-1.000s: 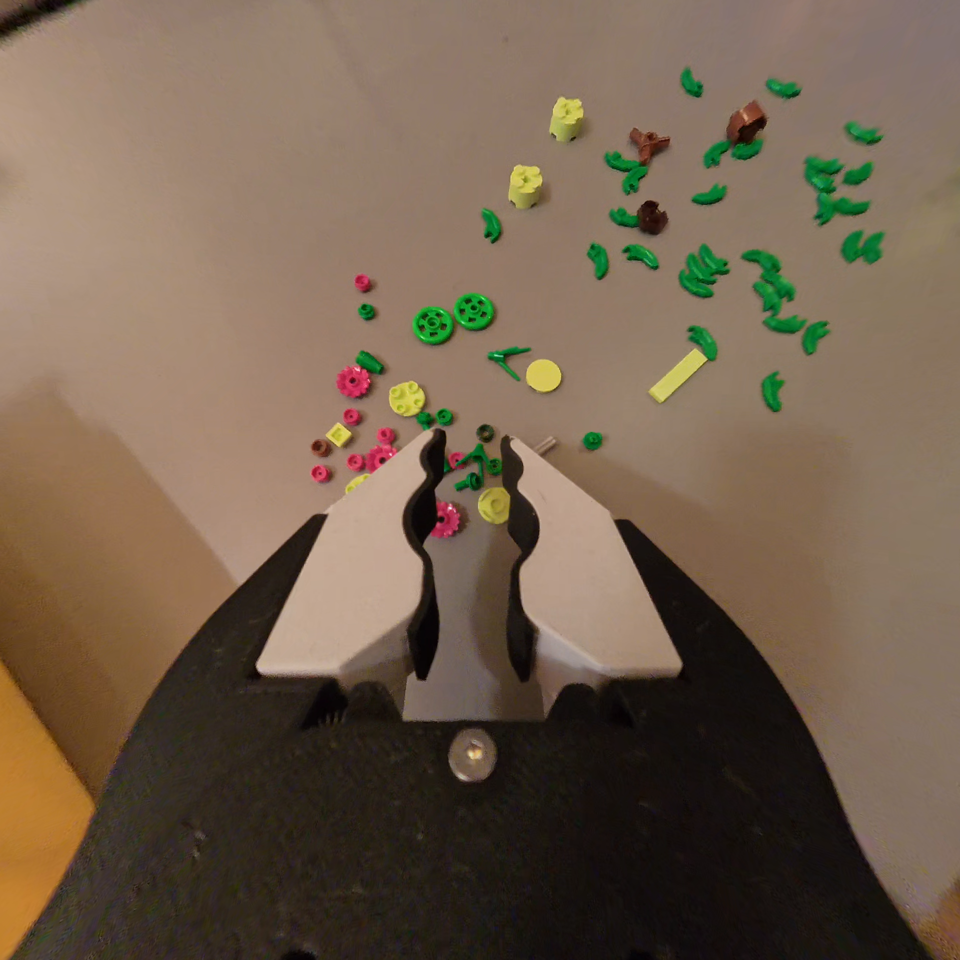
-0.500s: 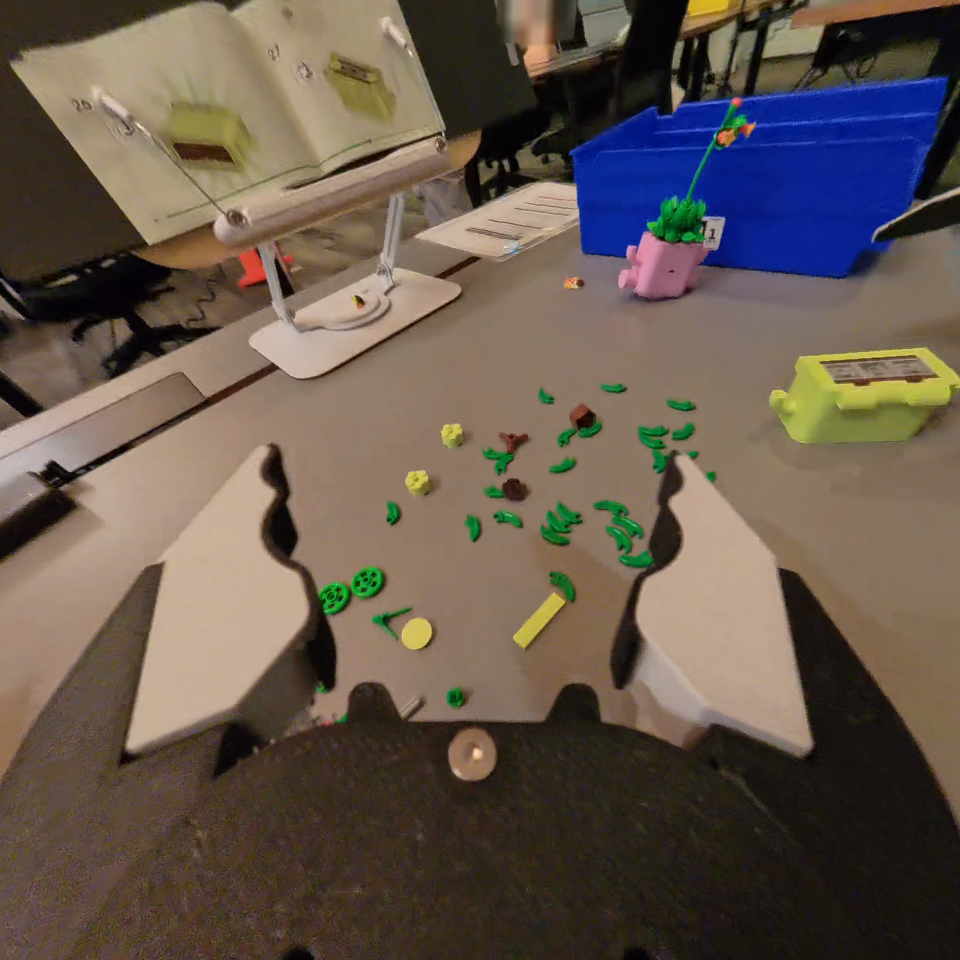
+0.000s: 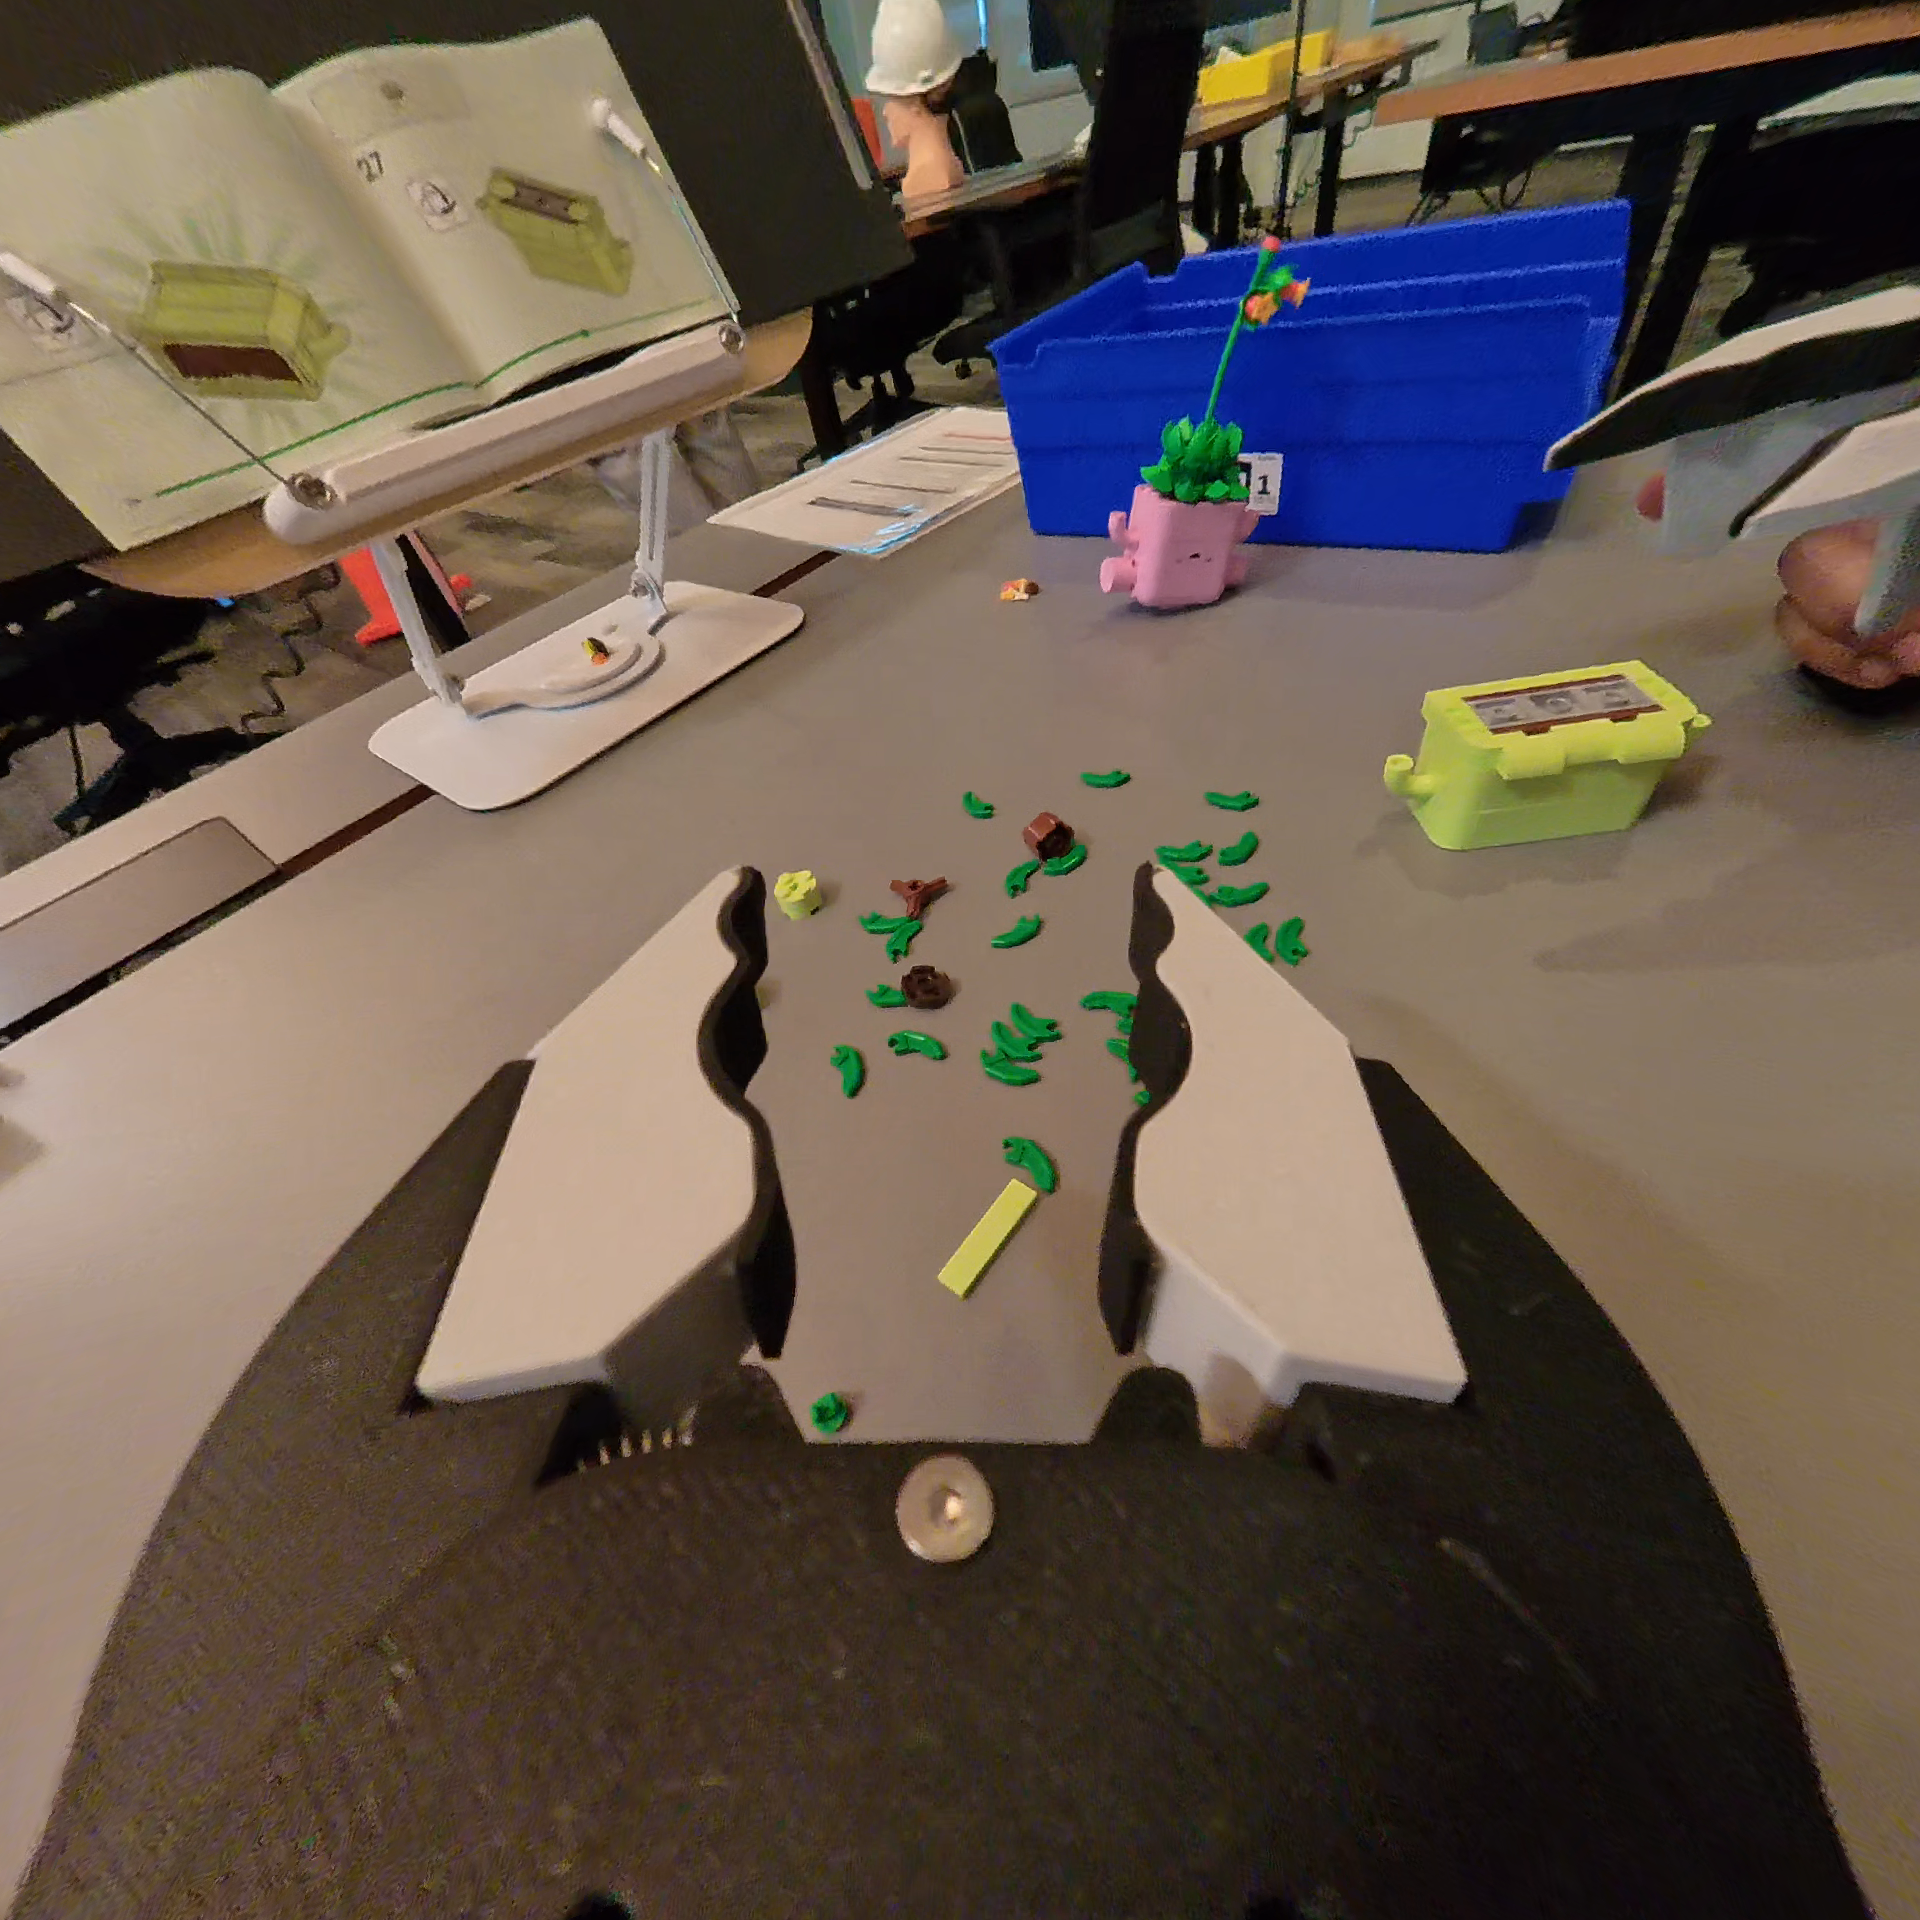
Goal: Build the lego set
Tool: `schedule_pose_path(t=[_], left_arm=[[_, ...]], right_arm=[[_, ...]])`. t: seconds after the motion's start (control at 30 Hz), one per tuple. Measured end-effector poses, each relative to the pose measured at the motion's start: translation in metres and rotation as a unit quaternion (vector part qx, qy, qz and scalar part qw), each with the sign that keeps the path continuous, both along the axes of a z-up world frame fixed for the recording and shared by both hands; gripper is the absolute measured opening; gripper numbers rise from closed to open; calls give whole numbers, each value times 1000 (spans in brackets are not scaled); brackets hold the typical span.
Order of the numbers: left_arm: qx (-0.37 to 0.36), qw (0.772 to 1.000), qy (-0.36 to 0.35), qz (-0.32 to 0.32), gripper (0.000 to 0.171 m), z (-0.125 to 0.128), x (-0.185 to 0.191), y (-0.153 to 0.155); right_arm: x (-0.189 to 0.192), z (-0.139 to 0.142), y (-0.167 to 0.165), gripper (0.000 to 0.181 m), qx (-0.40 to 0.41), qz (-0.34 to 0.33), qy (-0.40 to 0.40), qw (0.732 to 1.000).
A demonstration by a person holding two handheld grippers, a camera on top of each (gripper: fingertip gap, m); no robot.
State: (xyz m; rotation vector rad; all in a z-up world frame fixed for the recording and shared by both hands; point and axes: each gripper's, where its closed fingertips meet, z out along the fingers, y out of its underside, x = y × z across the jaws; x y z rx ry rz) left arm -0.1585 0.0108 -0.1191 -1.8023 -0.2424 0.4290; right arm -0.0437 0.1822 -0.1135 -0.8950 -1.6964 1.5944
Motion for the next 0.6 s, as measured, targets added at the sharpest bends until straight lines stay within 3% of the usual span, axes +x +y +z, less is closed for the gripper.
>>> schedule_pose_path(t=[0.07,0.17,0.3,0.37,0.47,0.6], left_arm=[[0,1000,-3,4,74,-2,-2,1],[21,998,7,66,110,4,-20,2],[26,991,-18,134,135,17,-62,32],[27,989,-16,142,140,39,-90,63],[31,978,30,203,139,83,-153,114],[-2,959,55,277,128,105,-236,179]], right_arm=[[-2,0,1,63,4,-8,1,1000],[-10,0,6,91,3,-29,0,1000],[-15,-2,8,95,-1,-35,-9,999],[-12,1,8,93,2,-38,7,999],[-10,6,8,83,5,-43,30,999],[-9,6,7,82,17,-48,38,998]])
